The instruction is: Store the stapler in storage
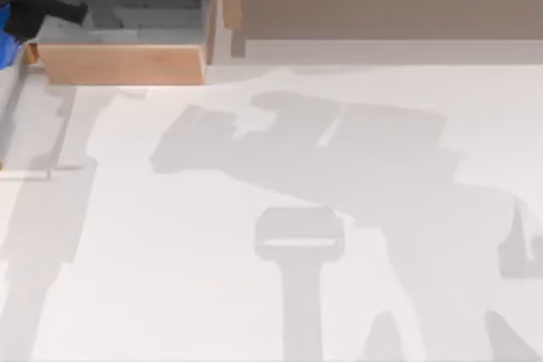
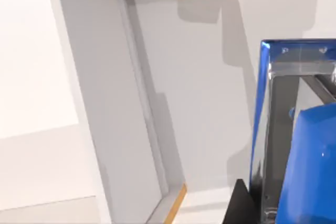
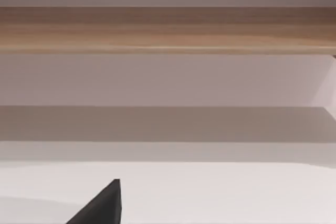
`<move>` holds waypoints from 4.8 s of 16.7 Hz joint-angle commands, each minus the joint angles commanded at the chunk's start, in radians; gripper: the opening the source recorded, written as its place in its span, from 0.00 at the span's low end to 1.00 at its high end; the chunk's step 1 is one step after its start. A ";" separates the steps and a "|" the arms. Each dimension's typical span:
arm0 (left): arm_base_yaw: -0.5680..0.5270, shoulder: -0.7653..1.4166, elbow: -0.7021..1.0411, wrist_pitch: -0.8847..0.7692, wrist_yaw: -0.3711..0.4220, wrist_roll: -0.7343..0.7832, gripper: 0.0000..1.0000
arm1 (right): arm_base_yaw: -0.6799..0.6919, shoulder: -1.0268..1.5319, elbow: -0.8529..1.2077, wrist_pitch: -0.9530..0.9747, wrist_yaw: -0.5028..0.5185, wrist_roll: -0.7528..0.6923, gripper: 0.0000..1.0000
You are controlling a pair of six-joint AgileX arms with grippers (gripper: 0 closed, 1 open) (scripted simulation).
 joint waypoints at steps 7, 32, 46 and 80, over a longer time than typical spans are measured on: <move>0.309 0.339 0.466 -0.183 0.010 0.186 0.00 | 0.000 0.000 0.000 0.000 0.000 0.000 1.00; 0.398 0.664 0.623 -0.271 0.118 0.155 0.15 | 0.000 0.000 0.000 0.000 0.000 0.000 1.00; 0.398 0.664 0.623 -0.271 0.118 0.155 1.00 | 0.000 0.000 0.000 0.000 0.000 0.000 1.00; 0.962 -0.033 -0.932 1.909 0.727 1.203 1.00 | 0.000 0.000 0.000 0.000 0.000 0.000 1.00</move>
